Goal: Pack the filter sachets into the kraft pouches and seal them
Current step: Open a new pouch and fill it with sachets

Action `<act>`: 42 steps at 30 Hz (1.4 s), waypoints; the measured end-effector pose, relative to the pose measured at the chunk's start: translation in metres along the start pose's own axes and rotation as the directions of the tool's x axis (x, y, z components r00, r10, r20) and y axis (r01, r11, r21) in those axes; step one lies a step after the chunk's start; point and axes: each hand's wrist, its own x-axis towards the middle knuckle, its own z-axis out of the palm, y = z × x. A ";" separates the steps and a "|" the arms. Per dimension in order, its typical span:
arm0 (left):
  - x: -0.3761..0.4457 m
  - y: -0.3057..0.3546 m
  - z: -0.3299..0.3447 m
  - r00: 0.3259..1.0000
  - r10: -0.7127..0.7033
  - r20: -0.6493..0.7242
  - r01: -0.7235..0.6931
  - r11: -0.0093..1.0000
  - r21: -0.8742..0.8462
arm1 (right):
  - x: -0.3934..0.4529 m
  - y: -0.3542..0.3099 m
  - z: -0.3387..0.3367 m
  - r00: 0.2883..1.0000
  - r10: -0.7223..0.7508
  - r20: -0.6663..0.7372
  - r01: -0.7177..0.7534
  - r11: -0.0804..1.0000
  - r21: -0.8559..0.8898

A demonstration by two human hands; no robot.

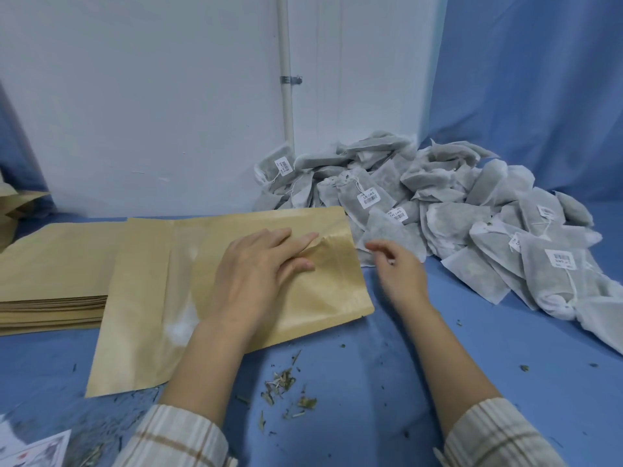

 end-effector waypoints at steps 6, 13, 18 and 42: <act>0.001 -0.003 0.000 0.998 -0.029 -0.055 0.031 0.999 0.033 | 0.022 0.027 0.005 0.987 0.073 0.145 0.018 0.838 -0.545; 0.000 -0.007 -0.002 0.993 -0.087 -0.082 0.088 0.996 0.006 | 0.026 0.021 0.004 0.992 -0.116 -0.054 0.080 0.892 -0.444; 0.001 -0.007 -0.001 0.994 -0.079 -0.080 0.081 0.996 0.023 | 0.010 -0.007 -0.007 0.917 0.167 -0.363 0.056 0.846 0.530; 0.002 -0.005 0.005 0.993 0.061 -0.103 -0.075 0.987 -0.139 | -0.002 -0.059 0.007 0.792 0.149 0.593 -0.345 0.909 0.233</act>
